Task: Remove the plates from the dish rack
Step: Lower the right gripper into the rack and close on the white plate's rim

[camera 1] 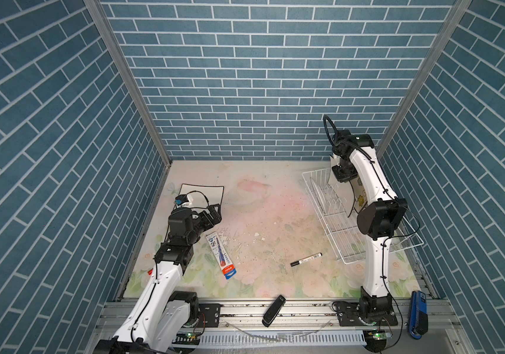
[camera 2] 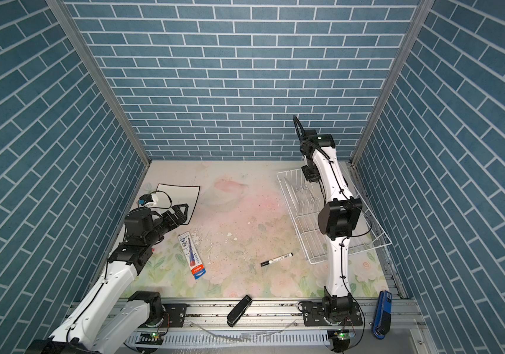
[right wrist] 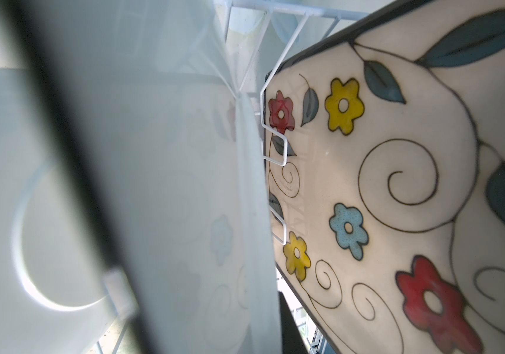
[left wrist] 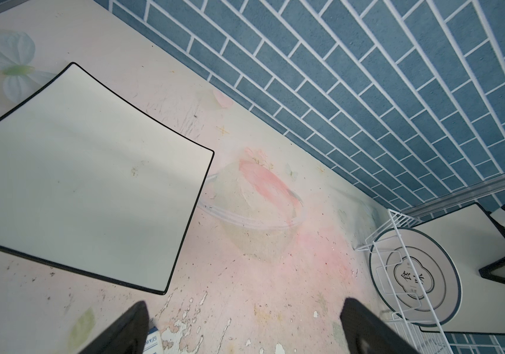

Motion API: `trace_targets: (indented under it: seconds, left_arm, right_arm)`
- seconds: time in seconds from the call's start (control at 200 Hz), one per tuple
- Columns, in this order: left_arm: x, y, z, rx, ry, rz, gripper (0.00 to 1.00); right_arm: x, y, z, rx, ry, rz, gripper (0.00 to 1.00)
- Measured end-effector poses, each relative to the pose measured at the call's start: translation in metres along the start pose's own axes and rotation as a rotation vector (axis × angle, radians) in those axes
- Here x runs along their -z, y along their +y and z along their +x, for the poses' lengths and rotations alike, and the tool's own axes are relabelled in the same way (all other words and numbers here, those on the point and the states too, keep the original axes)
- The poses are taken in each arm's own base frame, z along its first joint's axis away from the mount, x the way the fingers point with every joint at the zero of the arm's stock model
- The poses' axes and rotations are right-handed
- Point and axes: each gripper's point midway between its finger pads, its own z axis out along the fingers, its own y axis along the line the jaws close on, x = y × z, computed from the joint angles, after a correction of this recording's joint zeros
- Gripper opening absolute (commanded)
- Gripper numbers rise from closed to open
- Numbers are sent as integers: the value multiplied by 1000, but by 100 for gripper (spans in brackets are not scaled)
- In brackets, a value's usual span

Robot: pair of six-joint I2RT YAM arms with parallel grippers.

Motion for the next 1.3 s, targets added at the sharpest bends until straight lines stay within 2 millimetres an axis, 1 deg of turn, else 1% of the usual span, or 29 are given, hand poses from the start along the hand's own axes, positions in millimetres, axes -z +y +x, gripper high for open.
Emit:
trace_targets:
  seconds: [0.115,0.275,1.115,1.296]
  left_arm:
    - [0,0,0,0,0,-2,100]
    - [1,4,1,2,-2,-21,100]
    - [4,3,-1,1,-10,-20,100]
    - [4,3,-2,0,-14,-18,100]
  right_arm:
    - [0,0,0,1,0,1,0]
    - [0,0,0,2,0,2,0]
    - [2,-1,0,0,-5,7,0]
    - [4,-2,3,2,2,12,0]
